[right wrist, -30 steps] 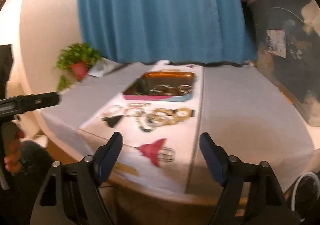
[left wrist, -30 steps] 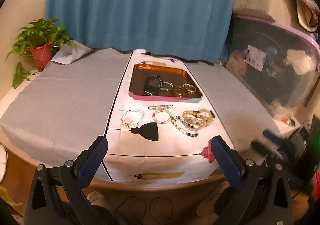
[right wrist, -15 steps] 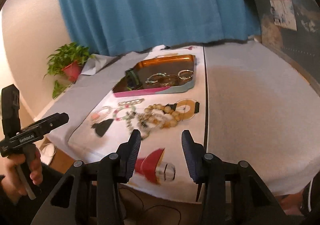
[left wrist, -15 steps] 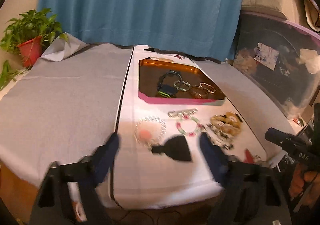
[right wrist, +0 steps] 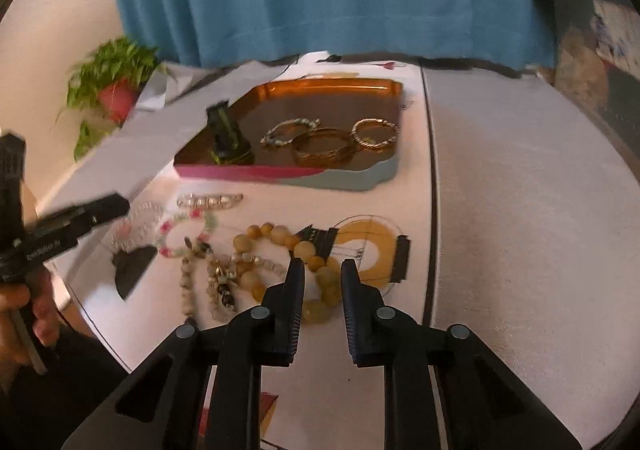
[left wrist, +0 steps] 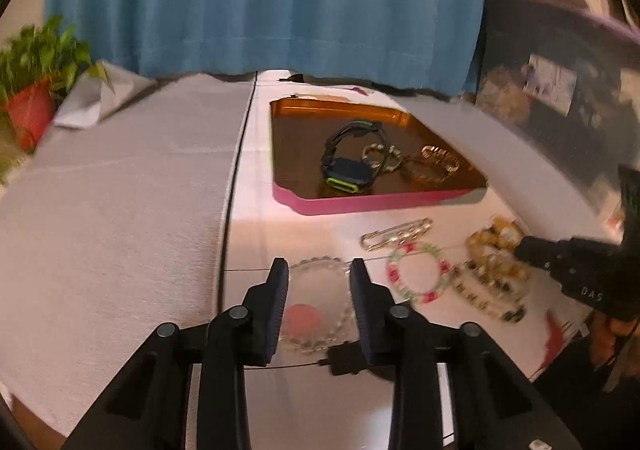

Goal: Organize jewelry
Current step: 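Close the left gripper on the clear crystal bracelet while the right closes on the amber bead bracelet, then lift and carry the crystal and amber bracelets over the orange tray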

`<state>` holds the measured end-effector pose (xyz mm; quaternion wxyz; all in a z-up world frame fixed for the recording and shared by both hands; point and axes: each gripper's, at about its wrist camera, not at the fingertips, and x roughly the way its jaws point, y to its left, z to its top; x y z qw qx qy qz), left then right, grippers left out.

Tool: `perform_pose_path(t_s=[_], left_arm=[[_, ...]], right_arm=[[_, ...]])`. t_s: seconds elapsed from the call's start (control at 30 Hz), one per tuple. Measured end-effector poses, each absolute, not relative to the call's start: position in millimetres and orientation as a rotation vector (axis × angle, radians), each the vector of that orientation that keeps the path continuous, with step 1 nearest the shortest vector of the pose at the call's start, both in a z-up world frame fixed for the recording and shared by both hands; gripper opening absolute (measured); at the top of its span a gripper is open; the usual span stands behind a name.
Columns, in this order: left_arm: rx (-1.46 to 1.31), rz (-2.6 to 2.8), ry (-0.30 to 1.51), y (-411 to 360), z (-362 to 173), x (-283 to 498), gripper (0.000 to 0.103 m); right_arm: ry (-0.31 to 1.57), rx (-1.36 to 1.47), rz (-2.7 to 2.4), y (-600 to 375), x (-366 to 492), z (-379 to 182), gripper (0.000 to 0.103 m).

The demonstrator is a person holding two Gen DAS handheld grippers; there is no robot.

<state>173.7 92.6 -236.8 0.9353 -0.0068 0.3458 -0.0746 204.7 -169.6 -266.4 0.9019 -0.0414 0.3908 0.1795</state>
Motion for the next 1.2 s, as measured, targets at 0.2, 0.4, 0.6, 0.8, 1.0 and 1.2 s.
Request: perform_pose_path(t_s=[0.2,0.4,0.6,0.8,1.0,1.2], left_arm=[[0.03,-0.114,0.789,95.5,-253.3,176.7,0.028],[-0.089,-0.142,0.763,108.7,-243.0,170.5,0.004],[-0.193,-0.164,0.741,119.1,-231.7,158.0,0.004],[-0.13,-0.152,0.8,113.5,-240.6,152.2,0.004],[0.012,-0.095,0.819,95.5,-250.2,155.4,0.01],[-0.006,-0.076,0.811,101.6,-253.1,158.0,0.024]], right_arm=[[0.772,-0.204,0.34,-155.8,198.1,-270.7,0.018],[0.643,-0.108,0.326,-177.3,181.8,-243.3,0.013],[0.598,-0.039,0.316,-201.3,166.5,-226.6,0.013],[0.657,-0.095,0.284,-221.9,160.2,-234.7,0.013],[0.74,-0.08,0.268,-240.4,166.7,-247.7,0.013],[0.804,-0.124,0.25,-232.4,173.0,-262.6,0.022]])
